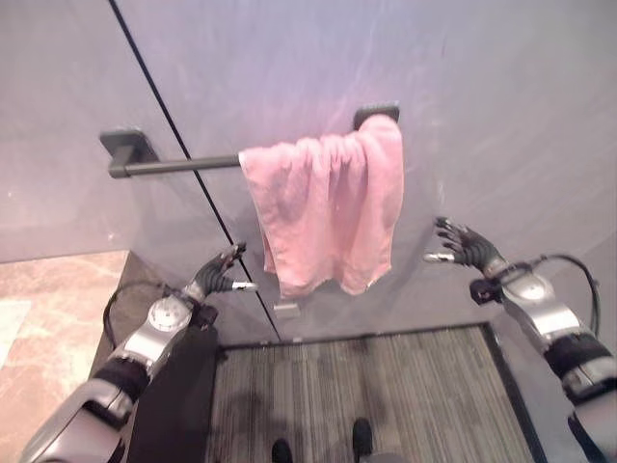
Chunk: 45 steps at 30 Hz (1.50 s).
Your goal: Put brush and paste in cup on sink, flatten towel.
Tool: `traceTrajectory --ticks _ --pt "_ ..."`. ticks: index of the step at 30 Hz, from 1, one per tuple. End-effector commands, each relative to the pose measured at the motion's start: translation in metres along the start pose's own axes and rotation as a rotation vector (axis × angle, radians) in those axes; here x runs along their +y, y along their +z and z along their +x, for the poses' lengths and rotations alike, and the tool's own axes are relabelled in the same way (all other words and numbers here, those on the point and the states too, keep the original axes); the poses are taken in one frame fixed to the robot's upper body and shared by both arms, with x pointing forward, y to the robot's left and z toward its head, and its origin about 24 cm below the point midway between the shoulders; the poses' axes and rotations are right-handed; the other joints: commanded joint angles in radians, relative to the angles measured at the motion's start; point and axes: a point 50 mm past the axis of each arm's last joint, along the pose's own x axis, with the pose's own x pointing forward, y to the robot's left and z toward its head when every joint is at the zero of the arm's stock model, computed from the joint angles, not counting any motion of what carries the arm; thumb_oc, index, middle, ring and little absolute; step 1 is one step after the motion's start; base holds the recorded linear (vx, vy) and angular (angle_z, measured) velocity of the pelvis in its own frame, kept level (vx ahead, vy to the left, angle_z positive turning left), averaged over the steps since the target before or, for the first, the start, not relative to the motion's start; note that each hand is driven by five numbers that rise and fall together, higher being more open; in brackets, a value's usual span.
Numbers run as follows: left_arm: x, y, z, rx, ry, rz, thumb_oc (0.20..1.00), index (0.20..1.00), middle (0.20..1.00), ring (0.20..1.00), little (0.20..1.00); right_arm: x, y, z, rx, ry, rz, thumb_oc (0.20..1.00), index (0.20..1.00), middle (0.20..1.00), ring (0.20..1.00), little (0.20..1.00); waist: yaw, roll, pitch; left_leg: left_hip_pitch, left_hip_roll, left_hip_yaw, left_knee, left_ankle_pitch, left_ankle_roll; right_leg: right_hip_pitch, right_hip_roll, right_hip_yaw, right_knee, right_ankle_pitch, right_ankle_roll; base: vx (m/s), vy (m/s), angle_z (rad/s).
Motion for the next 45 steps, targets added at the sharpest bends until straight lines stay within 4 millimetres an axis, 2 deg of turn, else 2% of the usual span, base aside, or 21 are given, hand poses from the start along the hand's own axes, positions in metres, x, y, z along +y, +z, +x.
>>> traceTrajectory --ticks 1,4,5,8,10,12,16,22,23,24,25,26,27,28,34,40,42,45 --pt "0.033 0.033 0.007 -0.121 0.098 0.05 1.0 1.0 1.0 1.0 1.0 0.003 0.038 0.017 -0.133 0.008 0.023 1.0 1.0 1.0 1.0 1.0 0.012 -0.071 -0.005 -0.048 0.041 0.0 0.001 0.091 -0.065 -0.026 -0.12 0.069 -0.003 0.092 0.141 -0.03 -0.013 -0.03" --pt "0.036 0.043 0.011 -0.15 0.1 0.06 1.0 1.0 1.0 1.0 1.0 0.005 0.049 0.023 -0.157 0.03 0.031 1.0 1.0 1.0 1.0 1.0 0.017 -0.073 -0.005 -0.068 0.044 0.001 0.001 0.096 -0.066 -0.05 -0.118 0.073 -0.003 0.095 0.14 0.0 -0.015 -0.07" --pt "0.034 0.055 0.016 -0.185 0.097 0.067 1.0 1.0 1.0 1.0 1.0 0.011 0.057 0.027 -0.179 0.056 0.063 1.0 1.0 1.0 1.0 1.0 0.02 -0.076 -0.001 -0.081 0.048 0.0 0.001 0.1 -0.067 -0.065 -0.116 0.075 -0.003 0.098 0.139 0.0 0.0 0.0" --pt "0.03 0.07 0.024 -0.234 0.087 0.075 1.0 1.0 1.0 1.0 1.0 0.019 0.076 0.035 -0.22 0.092 0.063 1.0 1.0 1.0 1.0 1.0 0.021 -0.084 0.01 -0.09 0.051 -0.002 0.001 0.104 -0.07 -0.075 -0.114 0.077 -0.003 0.1 0.138 0.0 0.0 0.0" --pt "0.029 0.073 0.025 -0.242 0.085 0.073 1.0 1.0 1.0 1.0 1.0 0.021 0.078 0.035 -0.229 0.097 0.074 1.0 1.0 1.0 1.0 1.0 0.02 -0.085 0.011 -0.092 0.051 -0.001 0.001 0.105 -0.07 -0.077 -0.114 0.077 -0.003 0.1 0.138 0.01 0.001 -0.02" --pt "0.02 0.082 0.029 -0.279 0.06 0.068 1.0 1.0 1.0 1.0 1.0 0.033 0.091 0.039 -0.274 0.138 0.111 1.0 1.0 1.0 1.0 1.0 0.018 -0.091 0.015 -0.095 0.053 -0.002 0.001 0.106 -0.071 -0.081 -0.112 0.078 -0.003 0.099 0.138 0.03 0.005 -0.08" --pt "0.007 0.09 0.033 -0.314 0.031 0.051 1.0 1.0 1.0 1.0 1.0 0.049 0.105 0.041 -0.324 0.196 0.143 1.0 1.0 1.0 1.0 1.0 0.014 -0.101 0.017 -0.088 0.053 0.001 0.001 0.102 -0.071 -0.078 -0.111 0.081 -0.003 0.096 0.138 0.04 0.007 -0.09" --pt "-0.003 0.094 0.031 -0.349 0.016 0.011 1.0 1.0 1.0 1.0 1.0 0.059 0.112 0.039 -0.377 0.192 0.209 1.0 1.0 1.0 1.0 1.0 0.011 -0.108 0.019 -0.074 0.05 0.003 0.001 0.092 -0.066 -0.07 -0.11 0.087 -0.003 0.093 0.139 0.0 0.0 0.0" --pt "-0.003 0.093 0.031 -0.349 0.02 0.002 1.0 1.0 1.0 1.0 1.0 0.059 0.113 0.039 -0.382 0.184 0.225 0.862 0.862 0.862 0.862 0.862 0.011 -0.109 0.019 -0.071 0.05 0.005 0.001 0.09 -0.065 -0.068 -0.109 0.088 -0.003 0.092 0.14 0.0 0.0 0.0" --pt "-0.003 0.093 0.03 -0.351 0.026 -0.007 1.0 1.0 1.0 1.0 1.0 0.061 0.114 0.039 -0.393 0.182 0.242 0.674 0.674 0.674 0.674 0.674 0.011 -0.11 0.018 -0.066 0.051 0.006 0.001 0.089 -0.066 -0.065 -0.109 0.089 -0.003 0.092 0.14 0.0 0.0 0.0" --pt "-0.004 0.091 0.029 -0.347 0.026 -0.021 0.784 0.784 0.784 0.784 0.784 0.063 0.113 0.038 -0.396 0.181 0.252 0.542 0.542 0.542 0.542 0.542 0.01 -0.109 0.016 -0.062 0.05 0.008 0.001 0.087 -0.065 -0.062 -0.108 0.089 -0.003 0.09 0.139 0.0 0.0 0.0" --pt "-0.004 0.091 0.029 -0.347 0.026 -0.021 0.561 0.561 0.561 0.561 0.561 0.063 0.113 0.038 -0.395 0.181 0.252 0.498 0.498 0.498 0.498 0.498 0.01 -0.109 0.016 -0.062 0.05 0.008 0.001 0.087 -0.065 -0.061 -0.108 0.089 -0.003 0.09 0.139 0.03 0.01 -0.03" --pt "-0.002 0.088 0.026 -0.347 0.034 -0.036 0.363 0.363 0.363 0.363 0.363 0.064 0.11 0.037 -0.395 0.174 0.257 0.2 0.2 0.2 0.2 0.2 0.01 -0.11 0.015 -0.051 0.05 0.01 0.001 0.084 -0.065 -0.055 -0.107 0.091 -0.003 0.088 0.139 0.04 0.005 -0.02" --pt "-0.002 0.085 0.024 -0.342 0.039 -0.045 0.209 0.209 0.209 0.209 0.209 0.067 0.108 0.035 -0.397 0.177 0.267 0.2 0.2 0.2 0.2 0.2 0.01 -0.11 0.012 -0.045 0.051 0.011 0.001 0.081 -0.064 -0.05 -0.106 0.092 -0.003 0.086 0.139 0.05 0.003 -0.02" --pt "0.003 0.067 0.011 -0.311 0.075 -0.065 0.2 0.2 0.2 0.2 0.2 0.071 0.103 0.026 -0.426 0.179 0.296 0.2 0.2 0.2 0.2 0.2 0.012 -0.113 -0.004 -0.009 0.052 0.02 0.001 0.068 -0.062 -0.019 -0.105 0.092 -0.003 0.074 0.14 0.04 0.0 -0.02" --pt "0.014 0.063 -0.007 -0.355 0.162 -0.135 0.2 0.2 0.2 0.2 0.2 0.08 0.12 0.006 -0.551 0.227 0.258 0.2 0.2 0.2 0.2 0.2 0.01 -0.12 -0.028 0.019 0.054 0.016 0.001 0.057 -0.063 0.015 -0.104 0.081 -0.003 0.061 0.139 0.02 0.002 0.01" --pt "0.019 0.067 -0.02 -0.41 0.2 -0.178 0.2 0.2 0.2 0.2 0.2 0.085 0.139 -0.013 -0.659 0.293 0.191 0.2 0.2 0.2 0.2 0.2 0.009 -0.129 -0.037 0.021 0.055 0.012 0.001 0.054 -0.065 0.02 -0.104 0.076 -0.003 0.062 0.14 0.0 0.0 0.0" --pt "0.018 0.065 -0.028 -0.425 0.21 -0.199 0.2 0.2 0.2 0.2 0.2 0.091 0.143 -0.023 -0.692 0.35 0.204 0.2 0.2 0.2 0.2 0.2 0.012 -0.139 -0.045 0.015 0.055 0.003 0.001 0.054 -0.067 0.023 -0.105 0.068 -0.003 0.061 0.14 0.0 0.0 0.01"
